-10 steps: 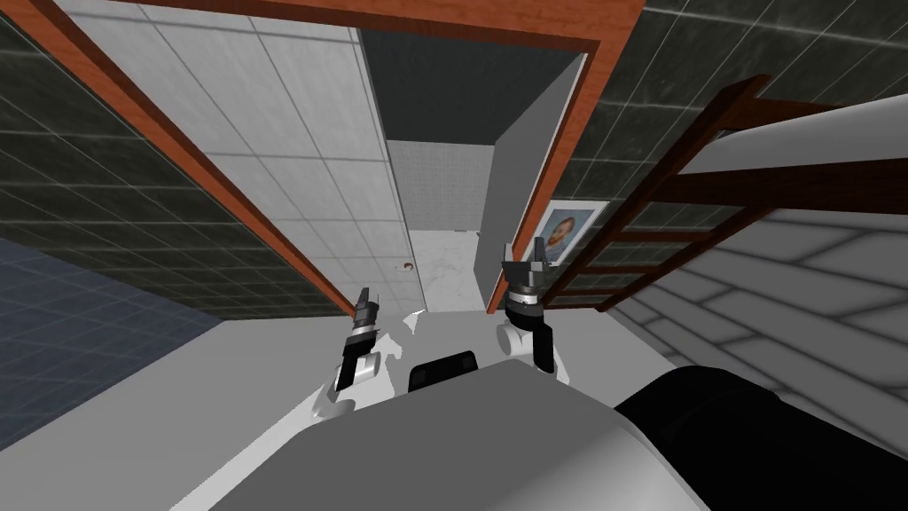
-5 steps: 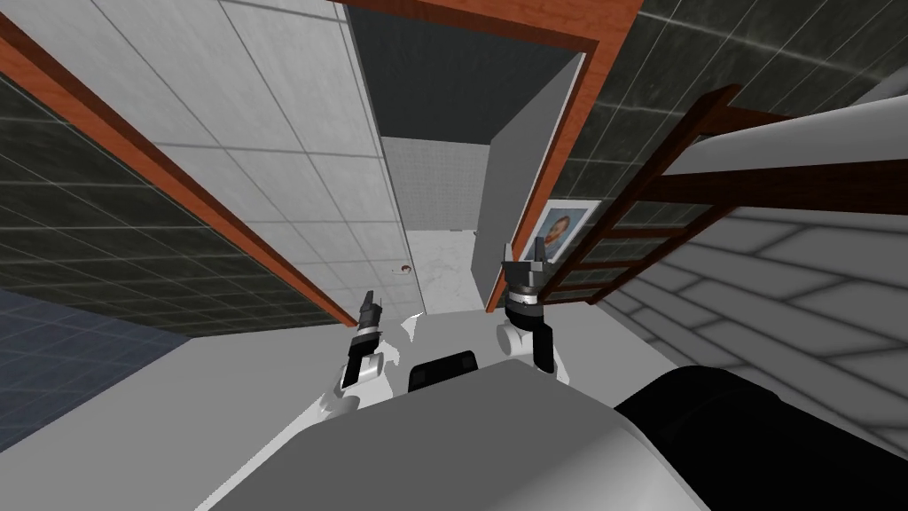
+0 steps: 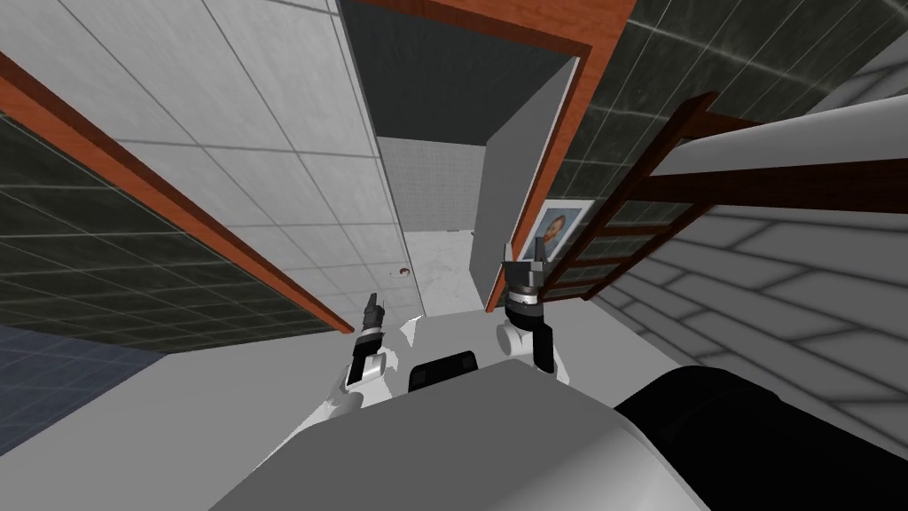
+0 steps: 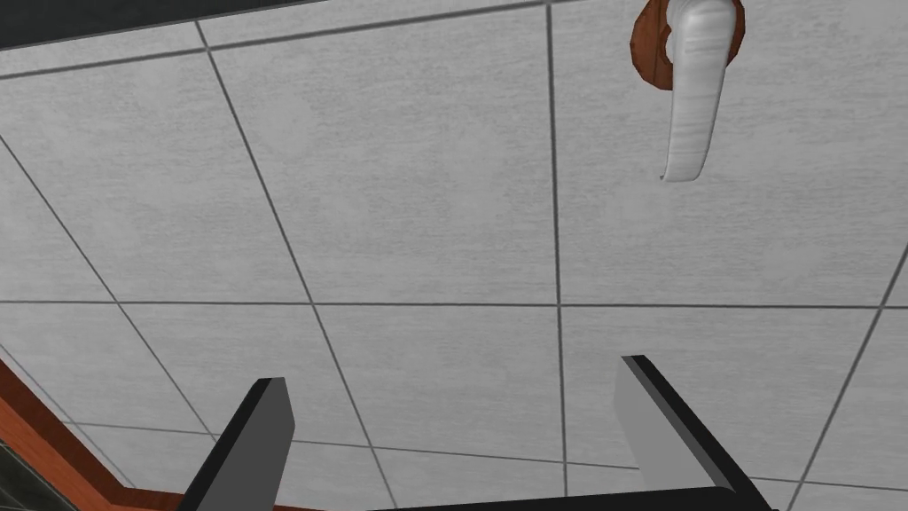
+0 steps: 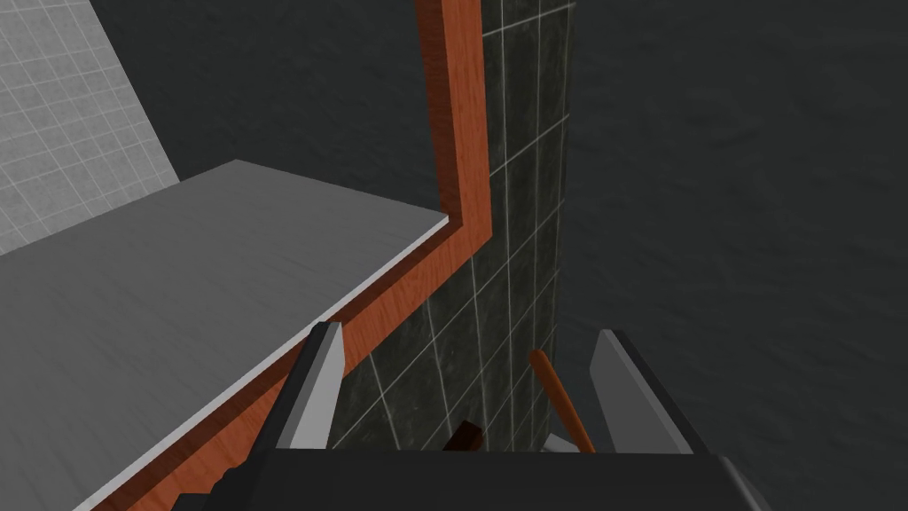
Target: Push the door open
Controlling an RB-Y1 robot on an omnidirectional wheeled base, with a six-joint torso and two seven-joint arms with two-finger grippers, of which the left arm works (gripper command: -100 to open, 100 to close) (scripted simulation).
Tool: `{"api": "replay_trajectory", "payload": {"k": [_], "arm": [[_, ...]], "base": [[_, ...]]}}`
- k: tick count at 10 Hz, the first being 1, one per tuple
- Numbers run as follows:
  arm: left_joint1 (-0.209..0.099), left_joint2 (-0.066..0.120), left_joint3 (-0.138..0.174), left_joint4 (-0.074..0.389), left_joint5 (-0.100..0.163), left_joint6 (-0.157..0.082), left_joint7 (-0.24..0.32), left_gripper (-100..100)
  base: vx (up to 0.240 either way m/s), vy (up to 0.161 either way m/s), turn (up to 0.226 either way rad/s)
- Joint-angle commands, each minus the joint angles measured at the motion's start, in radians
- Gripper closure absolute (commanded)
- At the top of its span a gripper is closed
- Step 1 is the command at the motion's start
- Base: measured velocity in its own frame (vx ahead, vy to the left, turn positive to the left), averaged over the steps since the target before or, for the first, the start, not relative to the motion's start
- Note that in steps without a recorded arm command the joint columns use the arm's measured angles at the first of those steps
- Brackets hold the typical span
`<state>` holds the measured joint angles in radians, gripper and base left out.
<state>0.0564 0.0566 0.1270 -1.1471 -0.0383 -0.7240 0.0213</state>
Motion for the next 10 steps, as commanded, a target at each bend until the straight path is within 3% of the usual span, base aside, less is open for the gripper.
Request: {"api": "replay_trajectory", "payload": {"k": [1, 2, 10], "arm": [[-0.016, -0.005, 0.004, 0.050, 0.001, -0.004, -0.003, -100], [-0.016, -0.005, 0.004, 0.051, 0.001, -0.004, -0.003, -100], [-0.095, -0.033, 0.023, 0.269, 0.008, -0.024, -0.015, -100]], "base": [[0.071, 0.082, -0.162], [0.037, 0.064, -0.057], [0.051, 0.081, -0.112]]}}
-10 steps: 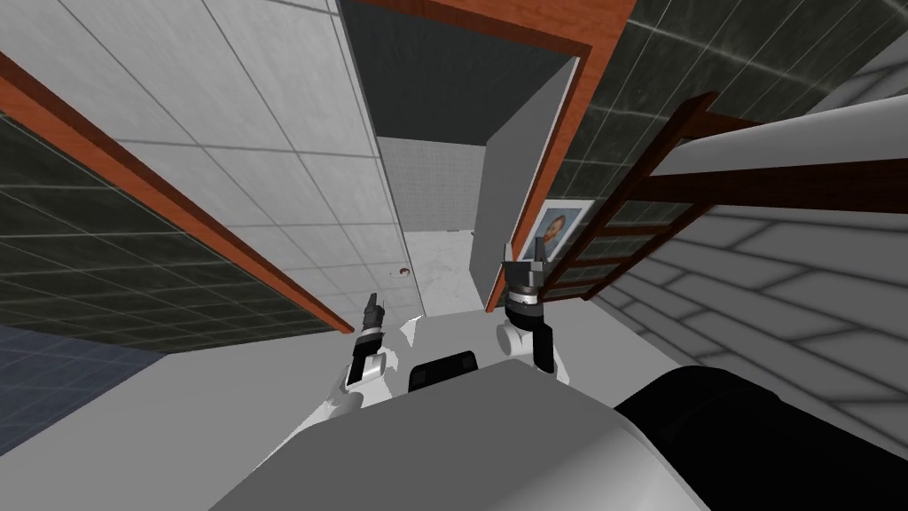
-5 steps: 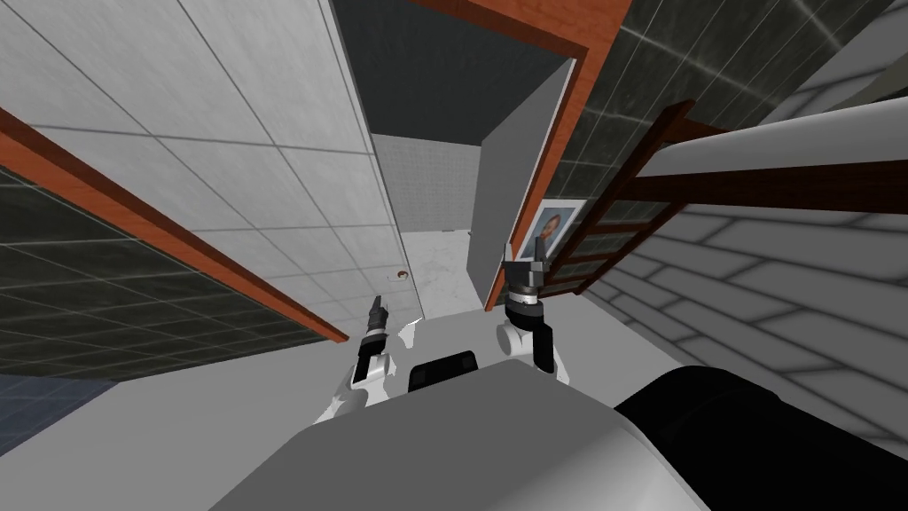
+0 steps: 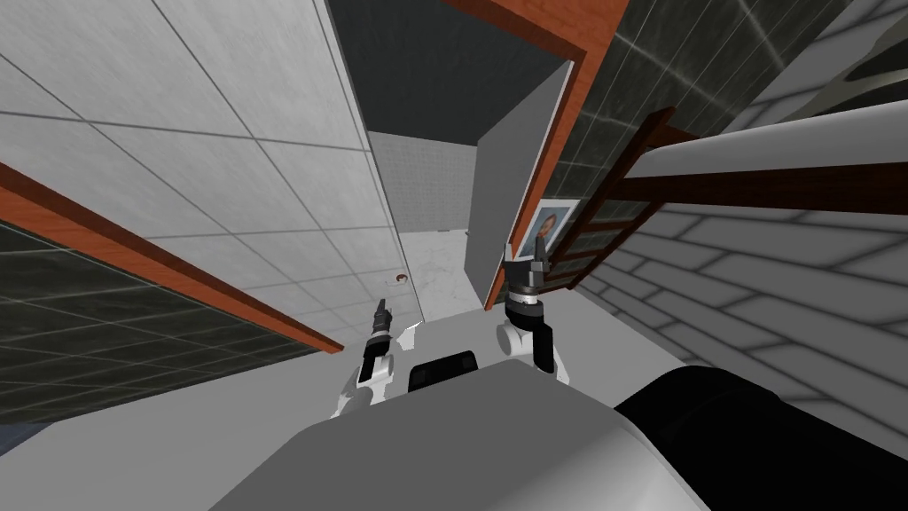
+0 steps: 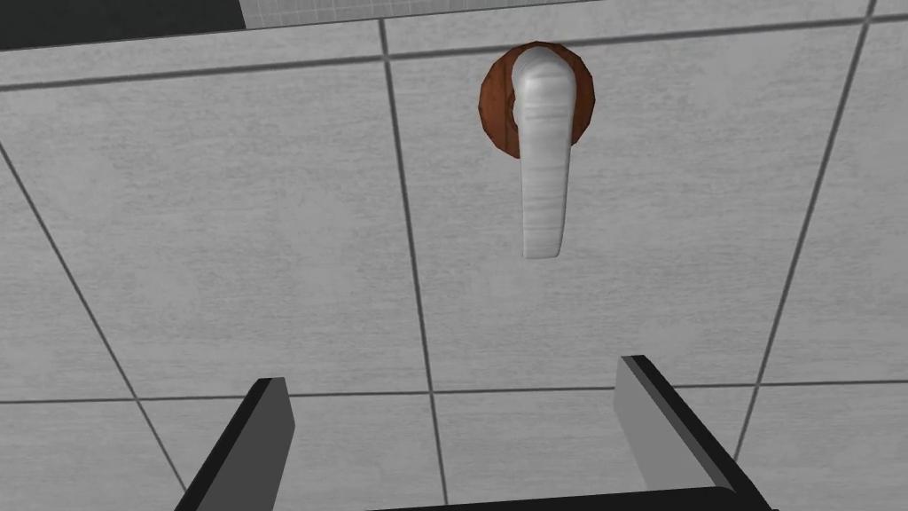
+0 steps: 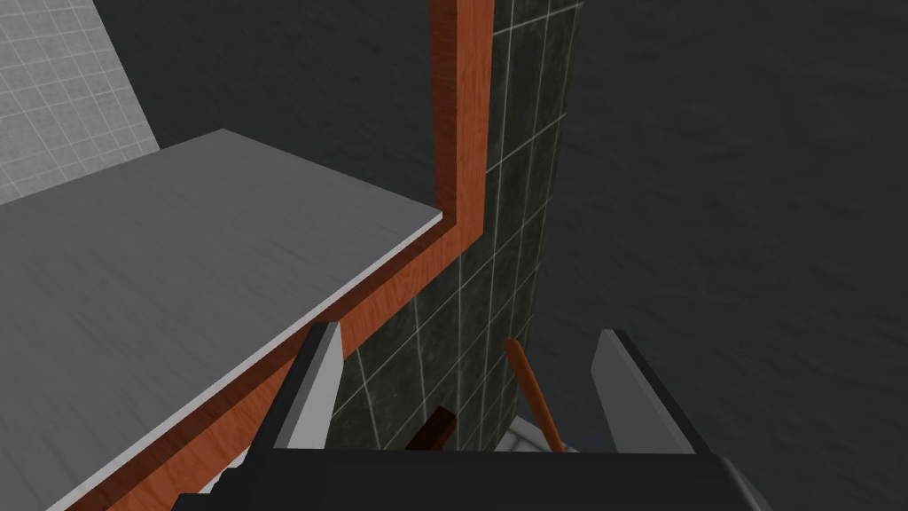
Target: Push the door open
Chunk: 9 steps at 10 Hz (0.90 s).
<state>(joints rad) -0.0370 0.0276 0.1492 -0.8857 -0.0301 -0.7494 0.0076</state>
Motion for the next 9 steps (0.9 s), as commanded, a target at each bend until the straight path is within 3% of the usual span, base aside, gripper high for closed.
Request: {"api": "replay_trajectory", "payload": {"k": [1, 7, 9], "arm": [[-0.009, -0.008, 0.002, 0.028, 0.000, 0.000, -0.003, -100], [-0.051, -0.032, 0.012, 0.146, 0.004, -0.010, -0.009, -100], [-0.056, -0.033, 0.013, 0.158, 0.005, -0.014, -0.010, -100]], "base": [[0.049, 0.077, -0.076], [0.039, 0.069, -0.082], [0.028, 0.043, -0.040]]}}
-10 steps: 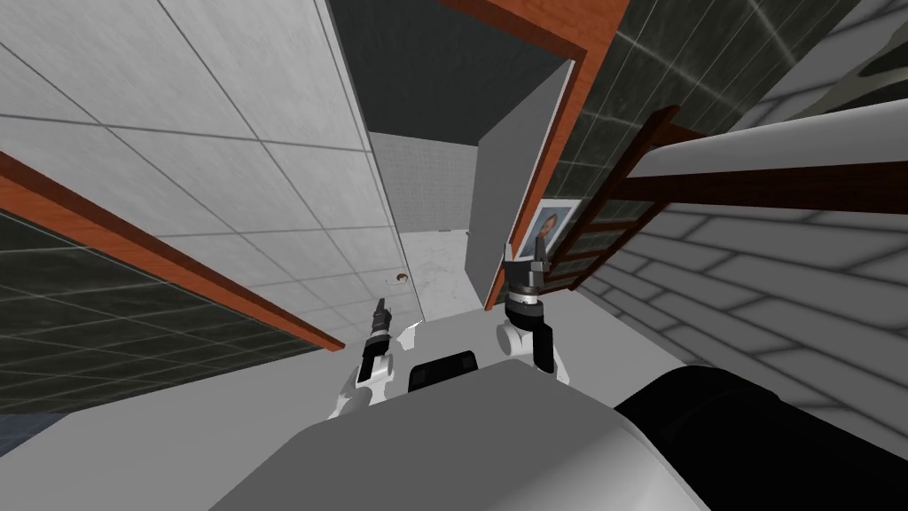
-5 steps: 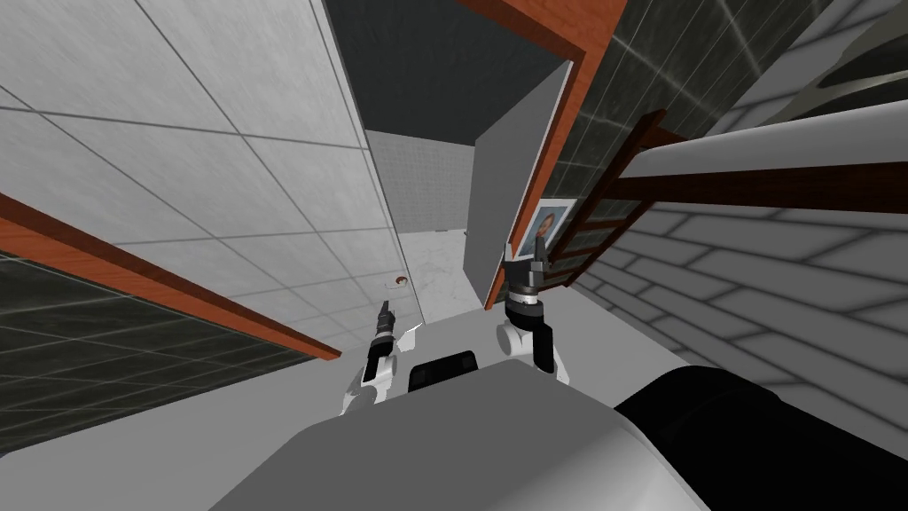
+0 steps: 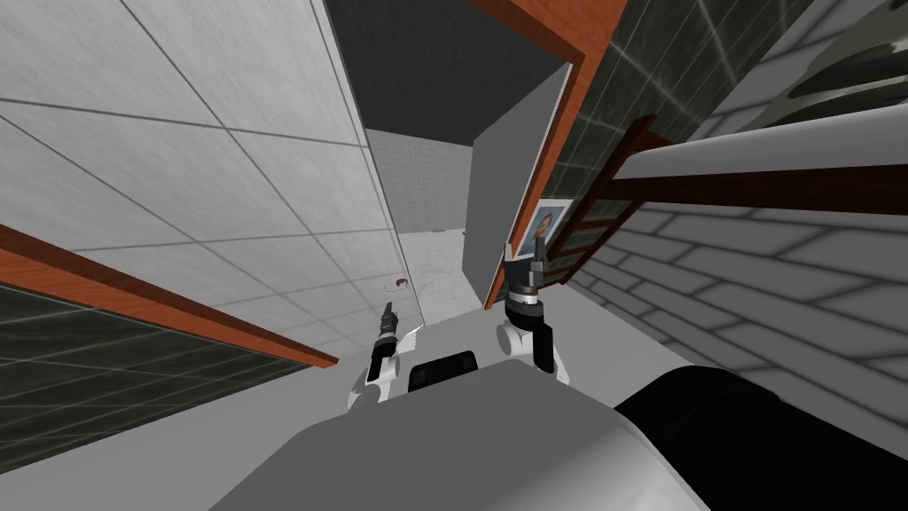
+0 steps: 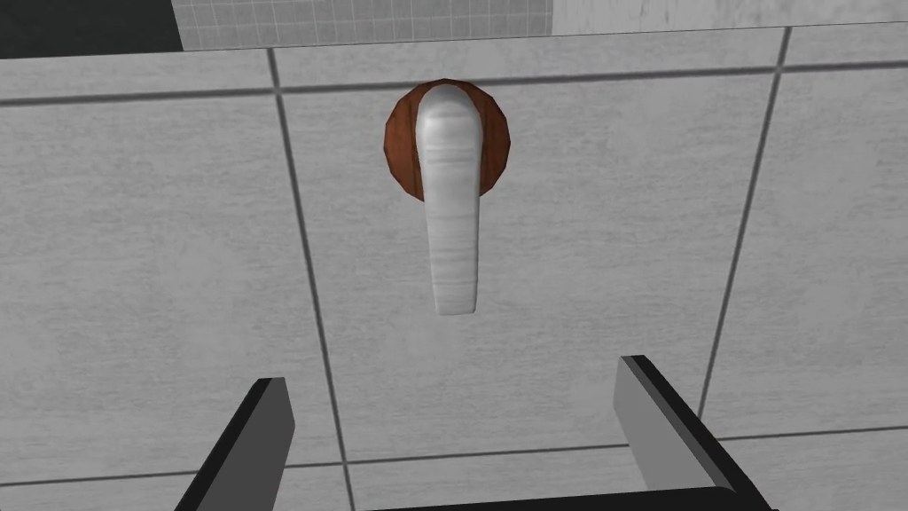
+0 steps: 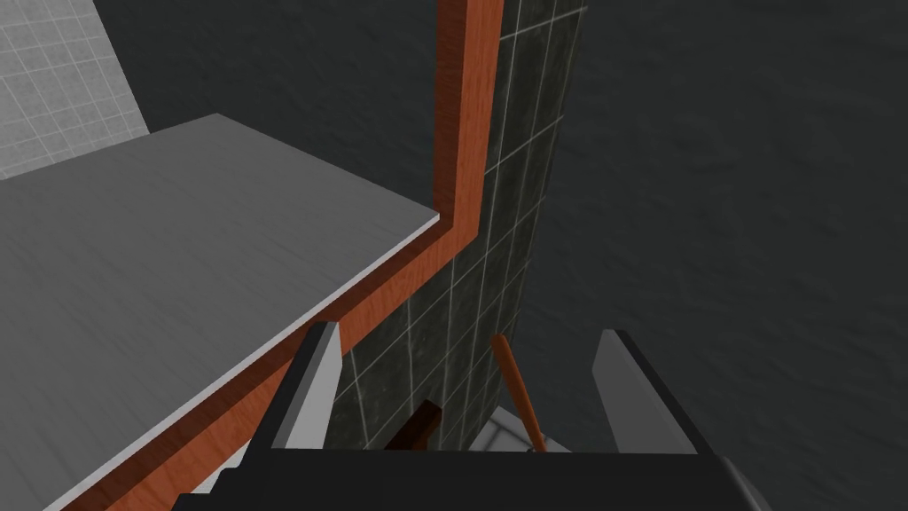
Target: Push the door open
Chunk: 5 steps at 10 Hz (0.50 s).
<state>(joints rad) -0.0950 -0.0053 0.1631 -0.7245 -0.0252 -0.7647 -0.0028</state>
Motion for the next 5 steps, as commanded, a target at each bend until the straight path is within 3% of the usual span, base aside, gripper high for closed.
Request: {"api": "replay_trajectory", "payload": {"k": [1, 5], "arm": [[-0.001, 0.023, 0.002, 0.003, 0.002, -0.002, 0.000, -100], [-0.003, 0.040, 0.009, 0.010, 0.006, -0.006, -0.001, -100]], "base": [[0.105, 0.032, -0.019], [0.199, 0.019, -0.024]]}}
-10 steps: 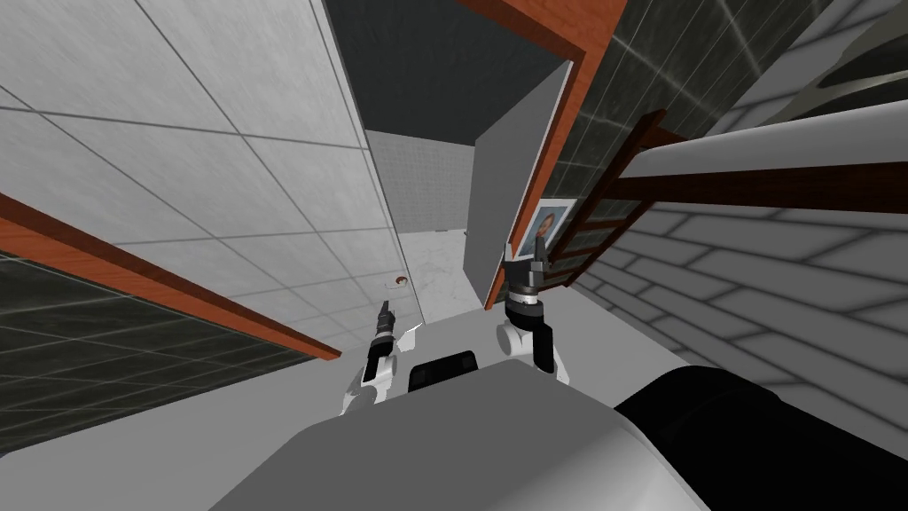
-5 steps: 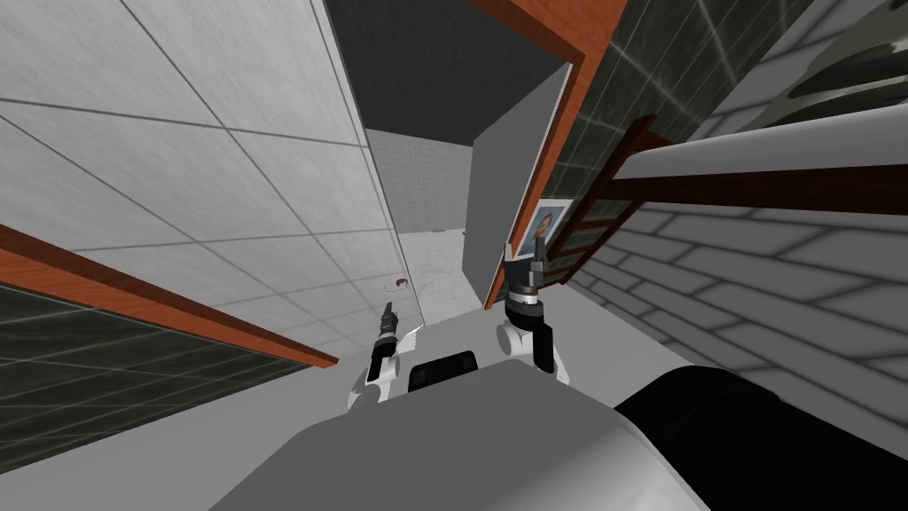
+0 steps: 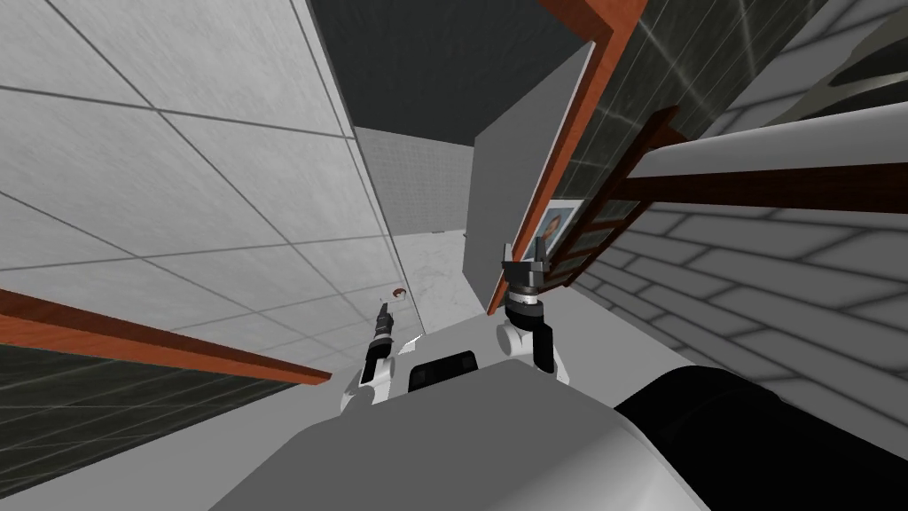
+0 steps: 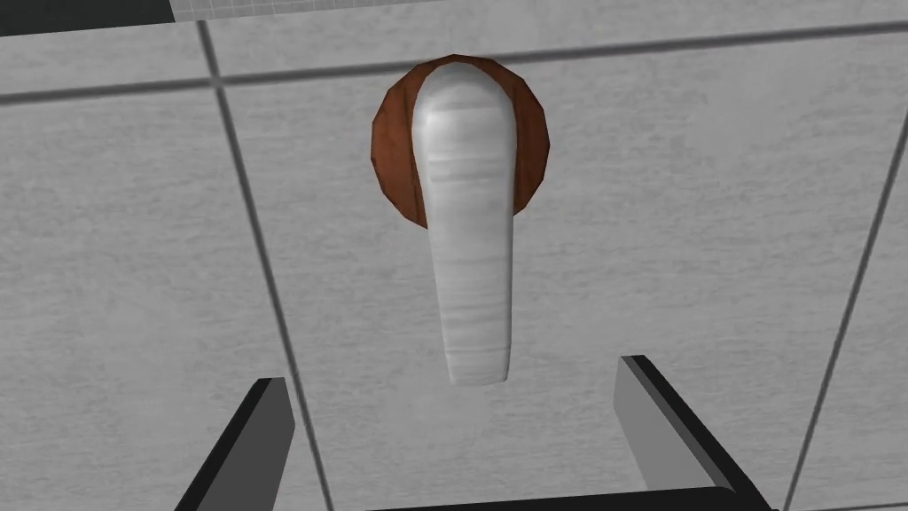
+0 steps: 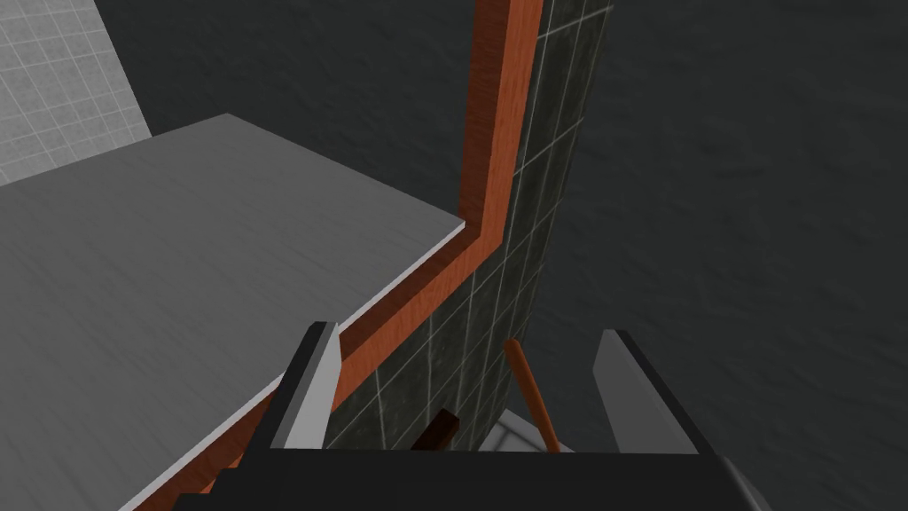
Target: Push the door open
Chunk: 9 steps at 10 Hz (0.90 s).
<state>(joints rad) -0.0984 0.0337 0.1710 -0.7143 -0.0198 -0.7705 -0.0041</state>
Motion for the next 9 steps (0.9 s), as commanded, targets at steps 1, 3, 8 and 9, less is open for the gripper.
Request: {"api": "replay_trajectory", "payload": {"k": [1, 3, 8, 9], "arm": [[0.000, -0.002, 0.002, 0.002, 0.002, -0.002, 0.000, -100], [-0.001, -0.024, 0.006, 0.006, 0.004, -0.004, -0.001, -100], [0.000, -0.015, 0.005, 0.006, 0.003, -0.005, 0.001, 100], [0.000, -0.015, 0.005, 0.006, 0.003, -0.005, 0.001, 100]], "base": [[0.207, 0.035, -0.021], [0.227, 0.040, -0.029], [0.007, 0.002, -0.004], [0.000, 0.000, 0.000]]}}
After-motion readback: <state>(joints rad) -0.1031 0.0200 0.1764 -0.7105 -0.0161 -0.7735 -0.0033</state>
